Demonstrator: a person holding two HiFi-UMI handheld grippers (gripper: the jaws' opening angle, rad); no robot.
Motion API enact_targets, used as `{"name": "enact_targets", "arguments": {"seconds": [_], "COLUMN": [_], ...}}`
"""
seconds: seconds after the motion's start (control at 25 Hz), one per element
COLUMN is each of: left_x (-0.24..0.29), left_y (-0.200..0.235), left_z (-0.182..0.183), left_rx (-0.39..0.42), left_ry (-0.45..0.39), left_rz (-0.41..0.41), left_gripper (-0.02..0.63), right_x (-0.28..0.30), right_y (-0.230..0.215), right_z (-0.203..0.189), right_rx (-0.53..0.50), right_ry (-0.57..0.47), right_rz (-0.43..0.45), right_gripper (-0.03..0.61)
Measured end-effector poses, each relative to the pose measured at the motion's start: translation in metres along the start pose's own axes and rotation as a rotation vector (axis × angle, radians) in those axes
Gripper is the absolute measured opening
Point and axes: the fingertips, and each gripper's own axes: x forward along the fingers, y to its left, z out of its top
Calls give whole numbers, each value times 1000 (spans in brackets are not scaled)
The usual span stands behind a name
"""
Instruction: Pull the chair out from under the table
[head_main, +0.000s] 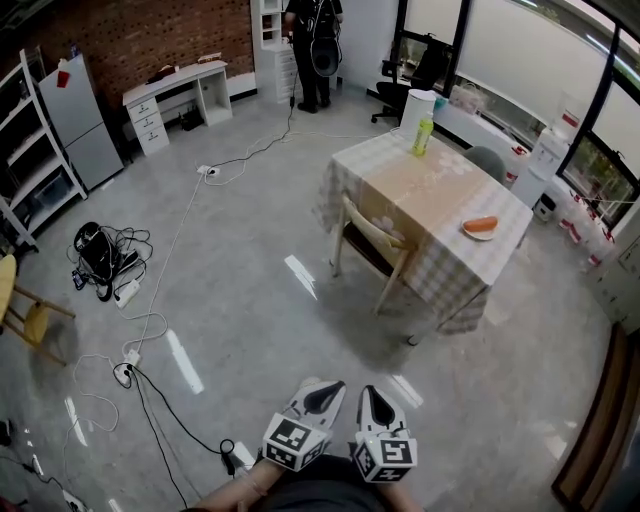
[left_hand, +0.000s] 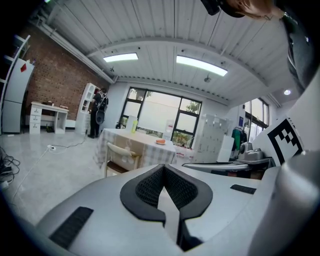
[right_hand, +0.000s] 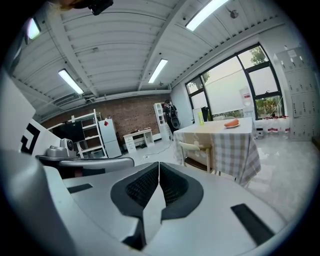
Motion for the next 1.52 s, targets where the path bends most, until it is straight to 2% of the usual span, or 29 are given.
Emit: {"name": "enact_targets", "arguments": {"seconds": [0.32,0.76,1.52], "left_x": [35,68,130], "left_y": [42,107,208], "left_z": [30,62,104], "left_rx": [12,20,48], "left_ry": [6,4,-11], "left_rz": [14,22,8], "left_gripper": [9,9,9], "right_x": [61,132,241], "right_y": [-2,1,-12], "right_z": [27,54,83], "right_rx": [-5,7,30], "right_ry": [8,12,5], "right_rz": [47,66,29], "right_gripper": [12,12,12]}}
